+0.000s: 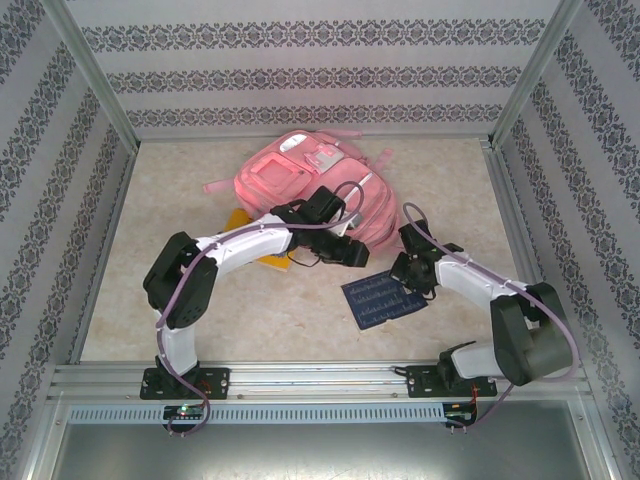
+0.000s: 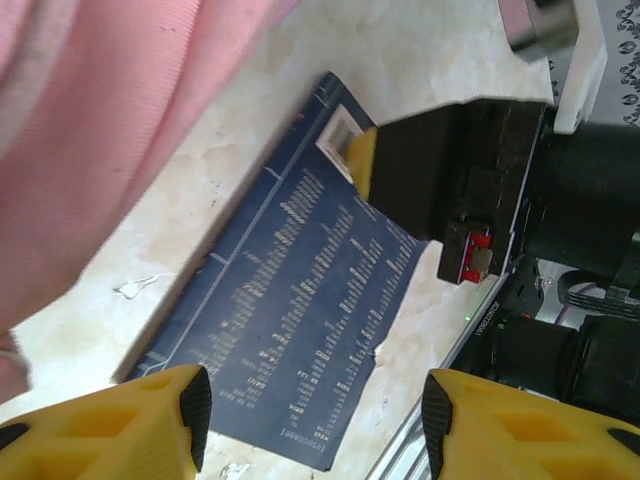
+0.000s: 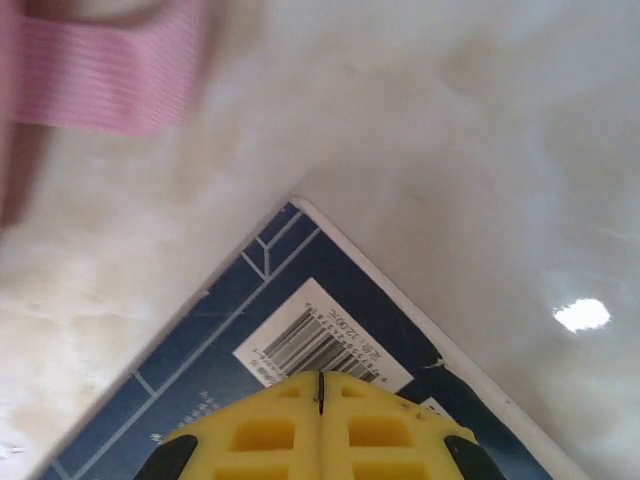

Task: Pack books, pencil case, and school supplies into a backpack

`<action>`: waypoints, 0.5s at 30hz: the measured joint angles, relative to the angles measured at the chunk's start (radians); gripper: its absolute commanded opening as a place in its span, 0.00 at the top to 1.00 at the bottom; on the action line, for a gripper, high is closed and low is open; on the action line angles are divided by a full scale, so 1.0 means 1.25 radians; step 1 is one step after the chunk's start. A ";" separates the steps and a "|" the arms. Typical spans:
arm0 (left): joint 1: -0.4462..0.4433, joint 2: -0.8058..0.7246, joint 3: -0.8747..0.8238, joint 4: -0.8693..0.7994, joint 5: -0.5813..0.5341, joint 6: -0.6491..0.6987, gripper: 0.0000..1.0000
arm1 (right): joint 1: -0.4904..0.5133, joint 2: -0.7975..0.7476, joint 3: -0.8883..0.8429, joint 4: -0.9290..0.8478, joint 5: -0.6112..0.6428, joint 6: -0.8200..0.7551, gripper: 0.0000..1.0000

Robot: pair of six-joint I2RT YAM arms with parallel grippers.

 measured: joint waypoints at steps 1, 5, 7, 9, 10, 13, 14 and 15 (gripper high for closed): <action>-0.005 0.008 0.000 0.009 -0.001 -0.003 0.42 | 0.000 -0.005 0.005 0.010 -0.007 -0.010 0.82; -0.025 0.053 0.011 0.015 -0.010 -0.004 0.41 | -0.001 -0.117 0.010 0.004 -0.010 -0.023 0.66; -0.028 0.078 0.018 0.016 -0.016 -0.004 0.41 | -0.005 -0.201 0.010 -0.024 -0.004 -0.009 0.62; -0.031 0.100 0.027 0.014 -0.025 -0.004 0.41 | -0.013 -0.283 0.005 -0.060 0.004 0.023 0.61; -0.032 0.112 0.033 0.012 -0.031 -0.003 0.41 | -0.016 -0.330 -0.008 -0.082 0.005 0.049 0.61; -0.033 0.142 0.066 -0.001 -0.046 0.000 0.41 | -0.016 -0.443 -0.078 -0.135 -0.013 0.126 0.61; -0.034 0.152 0.079 -0.007 -0.052 0.001 0.40 | -0.016 -0.477 -0.116 -0.149 -0.032 0.158 0.61; -0.035 0.159 0.088 -0.012 -0.056 0.003 0.40 | -0.016 -0.498 -0.146 -0.156 -0.045 0.179 0.61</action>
